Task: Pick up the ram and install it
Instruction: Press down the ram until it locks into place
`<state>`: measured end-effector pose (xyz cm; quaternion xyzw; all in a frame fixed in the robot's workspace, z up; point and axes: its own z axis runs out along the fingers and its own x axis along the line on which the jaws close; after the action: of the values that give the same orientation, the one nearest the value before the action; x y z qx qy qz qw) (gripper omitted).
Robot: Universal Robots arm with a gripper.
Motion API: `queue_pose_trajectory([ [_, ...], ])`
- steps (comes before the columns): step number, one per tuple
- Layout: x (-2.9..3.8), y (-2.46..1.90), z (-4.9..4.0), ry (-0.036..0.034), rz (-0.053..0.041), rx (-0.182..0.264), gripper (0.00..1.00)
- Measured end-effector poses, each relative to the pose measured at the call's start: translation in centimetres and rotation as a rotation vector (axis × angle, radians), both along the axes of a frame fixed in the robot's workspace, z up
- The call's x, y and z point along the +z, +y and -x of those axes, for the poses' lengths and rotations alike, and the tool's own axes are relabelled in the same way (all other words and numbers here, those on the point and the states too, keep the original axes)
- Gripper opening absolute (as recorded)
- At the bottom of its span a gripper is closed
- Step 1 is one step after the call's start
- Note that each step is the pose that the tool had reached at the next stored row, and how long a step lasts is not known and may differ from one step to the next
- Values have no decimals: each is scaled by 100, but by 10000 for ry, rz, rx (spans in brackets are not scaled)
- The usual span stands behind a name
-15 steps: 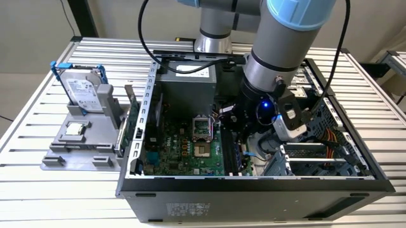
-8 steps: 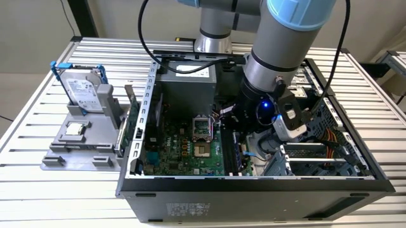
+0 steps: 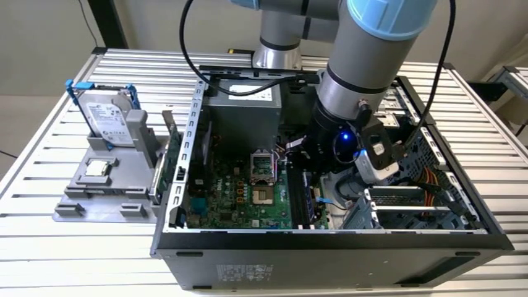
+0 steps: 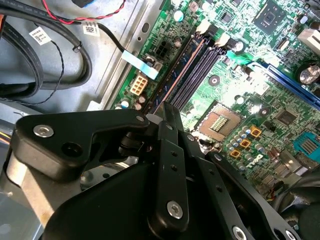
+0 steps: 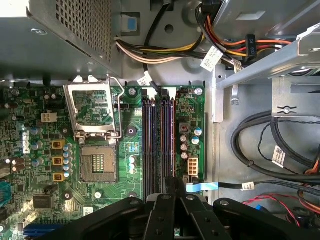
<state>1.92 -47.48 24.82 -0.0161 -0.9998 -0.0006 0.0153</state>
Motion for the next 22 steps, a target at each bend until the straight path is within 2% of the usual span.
queue_pose_trajectory([
  [5,0,0,0,0,-1,123,0],
  [13,0,0,0,0,-1,1113,0],
  [22,0,0,0,-1,-2,1732,0],
])
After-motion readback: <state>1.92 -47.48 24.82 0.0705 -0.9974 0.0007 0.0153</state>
